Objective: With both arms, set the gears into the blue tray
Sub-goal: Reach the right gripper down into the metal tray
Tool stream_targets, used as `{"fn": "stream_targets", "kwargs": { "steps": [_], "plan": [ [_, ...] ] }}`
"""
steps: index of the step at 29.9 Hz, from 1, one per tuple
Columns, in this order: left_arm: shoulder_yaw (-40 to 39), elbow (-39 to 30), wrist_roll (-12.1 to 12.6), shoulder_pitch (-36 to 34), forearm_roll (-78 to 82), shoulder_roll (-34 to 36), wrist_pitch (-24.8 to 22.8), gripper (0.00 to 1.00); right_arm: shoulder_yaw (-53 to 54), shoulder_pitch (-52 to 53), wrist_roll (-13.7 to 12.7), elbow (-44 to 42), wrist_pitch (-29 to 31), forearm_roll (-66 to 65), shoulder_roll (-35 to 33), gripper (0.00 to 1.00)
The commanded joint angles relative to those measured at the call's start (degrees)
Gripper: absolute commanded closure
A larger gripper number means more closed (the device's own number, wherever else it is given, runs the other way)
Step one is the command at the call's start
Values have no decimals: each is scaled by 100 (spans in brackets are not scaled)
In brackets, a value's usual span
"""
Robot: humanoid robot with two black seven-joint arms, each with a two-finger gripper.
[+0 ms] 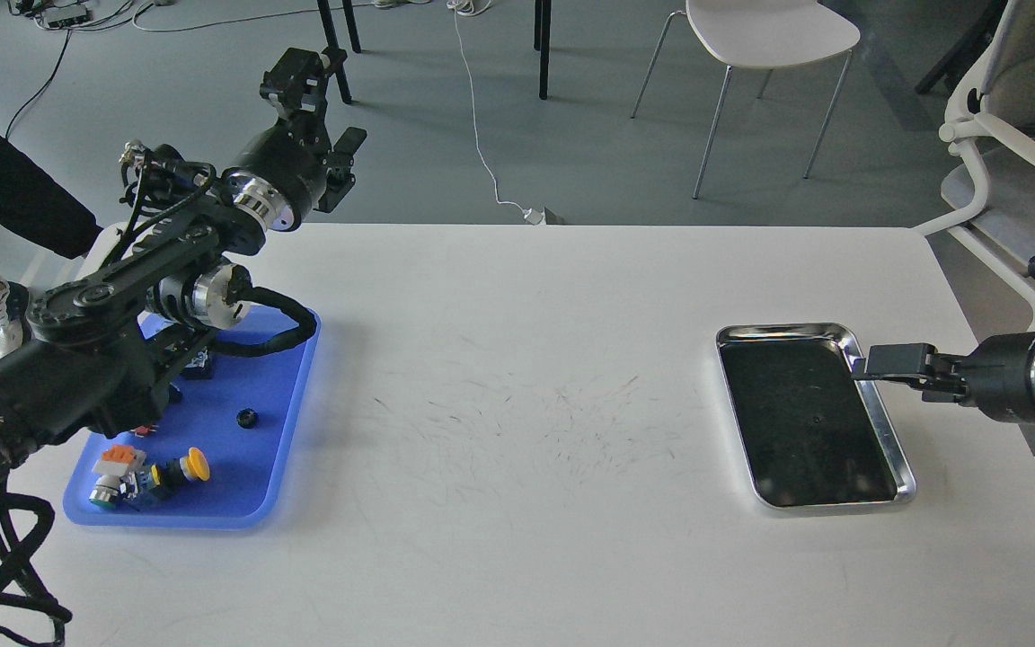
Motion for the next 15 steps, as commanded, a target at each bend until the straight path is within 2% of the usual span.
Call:
{"fn": "stream_targets", "kwargs": {
  "steps": [1,5,11,15],
  "plan": [
    [-1,-6,2,0,-1,1,0,2,-1037,773,1,-45,0,5,367,3],
    [-1,-6,-7,0,-1,1,9,2,-1478,1090,1,-238,0,-12,665,4],
    [-10,-6,-7,0,-9,10,9,2,-1778,1029,10,-1002,0,-56,1158,5],
    [-10,-6,-7,0,-9,19,9,2,-1821,985,10,-1214,0,-56,1439,6]
  ]
}}
